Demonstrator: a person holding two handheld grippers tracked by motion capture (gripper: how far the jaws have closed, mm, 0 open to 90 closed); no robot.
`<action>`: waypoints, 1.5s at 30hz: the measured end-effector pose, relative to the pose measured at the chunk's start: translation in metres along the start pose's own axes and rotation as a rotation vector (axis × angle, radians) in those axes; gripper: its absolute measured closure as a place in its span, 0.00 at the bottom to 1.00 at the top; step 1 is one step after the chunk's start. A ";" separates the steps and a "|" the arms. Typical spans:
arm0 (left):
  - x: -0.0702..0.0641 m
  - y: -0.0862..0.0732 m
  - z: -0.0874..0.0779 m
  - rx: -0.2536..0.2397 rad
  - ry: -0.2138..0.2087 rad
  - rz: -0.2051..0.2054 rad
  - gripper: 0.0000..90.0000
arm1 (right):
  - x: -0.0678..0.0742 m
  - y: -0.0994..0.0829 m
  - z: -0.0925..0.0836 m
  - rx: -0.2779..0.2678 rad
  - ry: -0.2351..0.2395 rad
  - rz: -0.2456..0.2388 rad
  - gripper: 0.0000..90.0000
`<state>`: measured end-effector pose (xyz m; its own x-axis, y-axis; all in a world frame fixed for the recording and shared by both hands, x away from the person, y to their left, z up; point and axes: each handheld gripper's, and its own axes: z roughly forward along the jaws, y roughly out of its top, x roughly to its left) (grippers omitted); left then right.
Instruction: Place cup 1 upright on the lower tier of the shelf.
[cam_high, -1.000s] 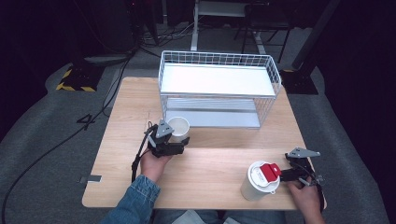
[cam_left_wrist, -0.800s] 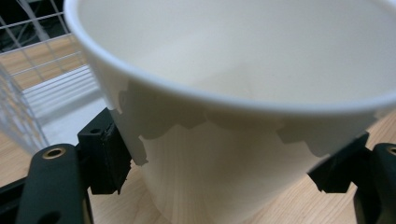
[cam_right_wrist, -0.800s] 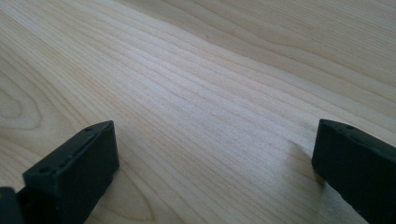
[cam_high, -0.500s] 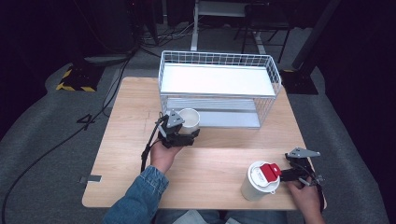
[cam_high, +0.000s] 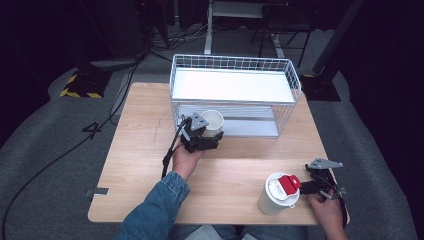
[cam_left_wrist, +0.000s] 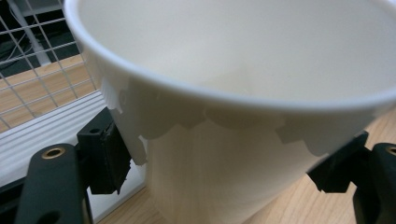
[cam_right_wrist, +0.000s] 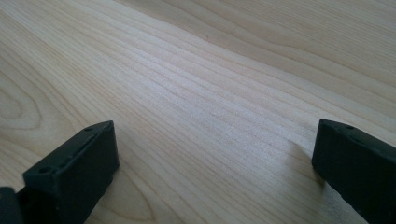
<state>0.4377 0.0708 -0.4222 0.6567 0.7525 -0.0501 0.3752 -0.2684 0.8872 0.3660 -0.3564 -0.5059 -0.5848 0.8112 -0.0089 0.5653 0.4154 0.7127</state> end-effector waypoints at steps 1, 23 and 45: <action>-0.001 0.001 0.002 -0.001 0.003 0.003 0.24 | 0.000 0.000 0.000 0.000 -0.002 0.002 0.01; 0.000 0.004 0.053 -0.023 0.061 -0.065 0.24 | 0.000 0.000 0.000 0.000 -0.002 0.003 0.01; 0.020 0.002 0.094 -0.048 0.141 -0.088 0.24 | 0.000 0.000 0.000 0.000 -0.002 0.003 0.01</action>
<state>0.5128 0.0285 -0.4645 0.5228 0.8499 -0.0669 0.3933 -0.1708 0.9034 0.3660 -0.3562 -0.5059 -0.5816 0.8134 -0.0086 0.5672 0.4131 0.7125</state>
